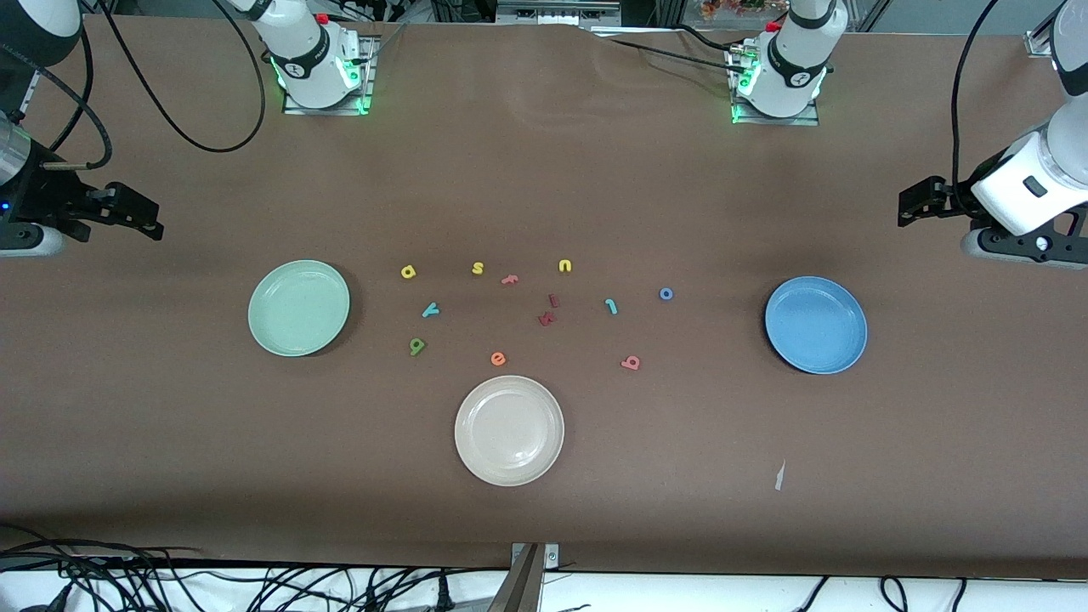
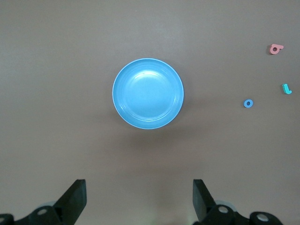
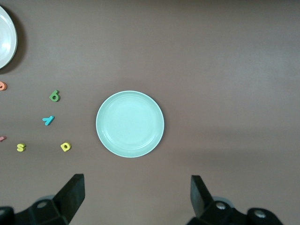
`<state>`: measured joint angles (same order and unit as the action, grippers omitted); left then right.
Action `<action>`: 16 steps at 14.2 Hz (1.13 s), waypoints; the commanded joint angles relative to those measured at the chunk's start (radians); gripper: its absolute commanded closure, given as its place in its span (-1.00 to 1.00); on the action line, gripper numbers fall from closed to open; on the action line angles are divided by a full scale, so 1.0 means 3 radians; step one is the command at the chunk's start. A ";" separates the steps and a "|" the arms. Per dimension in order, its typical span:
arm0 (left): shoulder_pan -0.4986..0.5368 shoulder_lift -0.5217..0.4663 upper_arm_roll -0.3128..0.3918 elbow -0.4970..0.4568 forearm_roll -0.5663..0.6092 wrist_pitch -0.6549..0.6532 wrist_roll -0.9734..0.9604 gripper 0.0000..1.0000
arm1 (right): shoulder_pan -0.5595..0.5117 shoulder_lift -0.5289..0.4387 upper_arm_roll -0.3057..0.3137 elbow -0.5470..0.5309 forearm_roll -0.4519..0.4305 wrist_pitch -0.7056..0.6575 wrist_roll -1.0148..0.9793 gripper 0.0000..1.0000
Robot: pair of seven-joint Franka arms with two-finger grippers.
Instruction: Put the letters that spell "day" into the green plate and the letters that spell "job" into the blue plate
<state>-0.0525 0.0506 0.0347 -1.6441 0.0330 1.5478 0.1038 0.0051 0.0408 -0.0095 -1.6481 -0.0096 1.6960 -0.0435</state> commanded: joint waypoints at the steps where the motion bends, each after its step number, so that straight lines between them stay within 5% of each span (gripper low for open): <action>1: 0.0016 0.0010 -0.0013 0.0030 0.0054 0.0010 0.0032 -1.00 | -0.0007 -0.0029 0.0016 0.0007 -0.0004 -0.0003 0.0027 -1.00; 16: 0.0016 0.0010 -0.0013 0.0030 0.0044 0.0010 0.0032 -1.00 | -0.0002 -0.0029 0.0016 0.0007 -0.0004 -0.0013 -0.0008 -1.00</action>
<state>-0.0525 0.0506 0.0347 -1.6441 0.0330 1.5478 0.1038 0.0054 0.0408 -0.0091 -1.6480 -0.0096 1.6963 -0.0435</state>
